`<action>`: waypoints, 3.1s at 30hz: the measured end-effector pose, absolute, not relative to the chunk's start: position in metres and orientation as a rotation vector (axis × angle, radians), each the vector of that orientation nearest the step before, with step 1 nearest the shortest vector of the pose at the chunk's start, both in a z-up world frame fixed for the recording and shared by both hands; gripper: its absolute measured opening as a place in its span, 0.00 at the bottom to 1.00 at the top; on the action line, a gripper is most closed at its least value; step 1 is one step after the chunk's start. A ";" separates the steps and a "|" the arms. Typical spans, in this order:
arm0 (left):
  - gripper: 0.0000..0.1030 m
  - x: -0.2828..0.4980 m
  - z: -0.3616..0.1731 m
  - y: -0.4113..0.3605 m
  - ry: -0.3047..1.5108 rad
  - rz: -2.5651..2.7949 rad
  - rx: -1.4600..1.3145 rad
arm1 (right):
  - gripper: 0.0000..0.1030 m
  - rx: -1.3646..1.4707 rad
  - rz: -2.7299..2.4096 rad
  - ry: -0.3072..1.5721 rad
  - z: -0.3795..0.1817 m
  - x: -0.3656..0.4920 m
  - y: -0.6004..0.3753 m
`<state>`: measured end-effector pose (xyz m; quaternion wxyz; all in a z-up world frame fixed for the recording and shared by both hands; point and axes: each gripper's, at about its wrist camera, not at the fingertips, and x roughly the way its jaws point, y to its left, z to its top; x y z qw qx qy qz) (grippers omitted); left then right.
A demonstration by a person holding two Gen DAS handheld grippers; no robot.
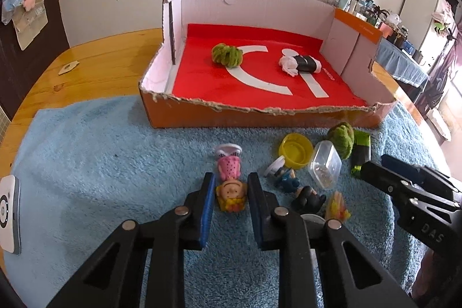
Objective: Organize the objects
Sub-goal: 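Grasp the green banded roll with the right tool while the left tool grasps the pink doll, then lift both held toys and carry them into the red-lined box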
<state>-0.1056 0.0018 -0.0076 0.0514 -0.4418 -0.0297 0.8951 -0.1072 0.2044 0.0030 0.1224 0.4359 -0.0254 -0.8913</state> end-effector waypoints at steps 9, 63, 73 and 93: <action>0.27 -0.110 -0.011 0.001 -0.085 2.725 -1.356 | 0.58 1.200 -2.638 0.071 0.014 -0.117 0.185; 0.22 -0.092 0.005 0.002 -0.128 2.728 -1.250 | 0.27 1.131 -2.510 -0.112 0.029 -0.088 0.198; 0.22 -0.090 0.016 0.003 -0.138 2.736 -1.214 | 0.27 1.093 -2.510 -0.101 0.040 -0.086 0.193; 0.22 -0.085 0.047 -0.004 -0.175 2.757 -1.116 | 0.27 1.032 -2.508 -0.085 0.060 -0.089 0.185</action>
